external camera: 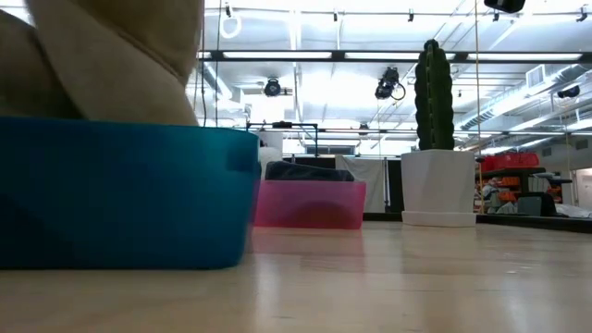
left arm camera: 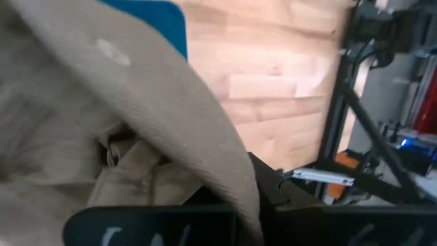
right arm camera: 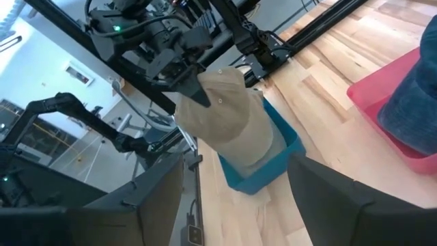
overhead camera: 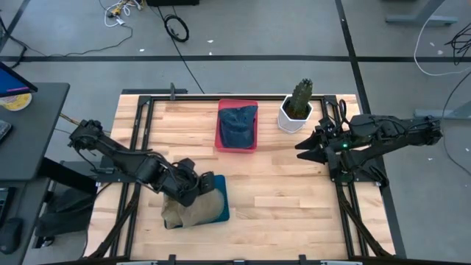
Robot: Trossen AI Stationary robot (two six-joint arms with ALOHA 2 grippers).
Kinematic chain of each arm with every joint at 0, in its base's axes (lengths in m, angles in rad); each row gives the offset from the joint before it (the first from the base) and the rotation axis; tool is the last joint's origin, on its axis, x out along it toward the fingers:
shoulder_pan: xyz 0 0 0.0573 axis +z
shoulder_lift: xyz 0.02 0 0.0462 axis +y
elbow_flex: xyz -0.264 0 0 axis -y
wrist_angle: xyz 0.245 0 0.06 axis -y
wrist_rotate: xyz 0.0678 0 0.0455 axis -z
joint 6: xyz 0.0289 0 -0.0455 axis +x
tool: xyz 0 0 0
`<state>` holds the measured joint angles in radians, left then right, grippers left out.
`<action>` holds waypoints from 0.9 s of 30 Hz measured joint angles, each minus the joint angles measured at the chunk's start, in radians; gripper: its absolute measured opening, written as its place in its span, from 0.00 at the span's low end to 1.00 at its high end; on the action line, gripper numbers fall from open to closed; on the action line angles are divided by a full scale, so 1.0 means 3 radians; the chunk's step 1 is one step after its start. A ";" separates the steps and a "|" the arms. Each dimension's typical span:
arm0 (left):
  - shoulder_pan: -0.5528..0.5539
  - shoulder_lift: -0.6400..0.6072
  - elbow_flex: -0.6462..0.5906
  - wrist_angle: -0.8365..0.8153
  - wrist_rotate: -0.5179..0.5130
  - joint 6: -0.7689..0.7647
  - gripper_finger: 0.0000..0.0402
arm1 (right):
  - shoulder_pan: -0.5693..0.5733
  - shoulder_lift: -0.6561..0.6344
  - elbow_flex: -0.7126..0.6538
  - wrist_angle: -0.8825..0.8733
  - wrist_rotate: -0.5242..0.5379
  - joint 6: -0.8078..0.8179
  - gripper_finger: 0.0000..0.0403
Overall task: Pick & Place hat
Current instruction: Put the brown cap into the blue bin
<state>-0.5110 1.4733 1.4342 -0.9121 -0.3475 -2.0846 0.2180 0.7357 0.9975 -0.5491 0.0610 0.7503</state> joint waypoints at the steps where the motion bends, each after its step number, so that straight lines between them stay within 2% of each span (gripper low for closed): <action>1: -0.0004 0.0001 0.0000 0.0004 -0.0029 -0.0001 0.01 | 0.0000 0.0000 -0.0001 0.0000 -0.0002 -0.0001 0.65; 5: 0.0022 0.0070 -0.0001 0.0000 -0.0176 -0.0016 0.01 | 0.0000 -0.0001 -0.0001 0.0000 -0.0006 -0.0031 0.65; 12: 0.0027 0.0337 -0.0004 0.0051 -0.0143 0.0004 0.01 | 0.0000 -0.0001 0.0000 -0.0040 -0.0006 -0.0032 0.65; 17: 0.0009 0.0443 -0.0002 0.0354 -0.0128 0.0074 0.01 | 0.0000 -0.0001 0.0001 -0.0056 -0.0006 -0.0008 0.65; 27: -0.0040 0.0461 0.0000 -0.0071 -0.0097 0.0422 0.01 | 0.0000 -0.0001 0.0000 -0.0051 -0.0002 0.0017 0.65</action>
<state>-0.5229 1.6115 1.4342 -0.9335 -0.3765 -1.9581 0.2180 0.7353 0.9976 -0.5643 0.0605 0.7555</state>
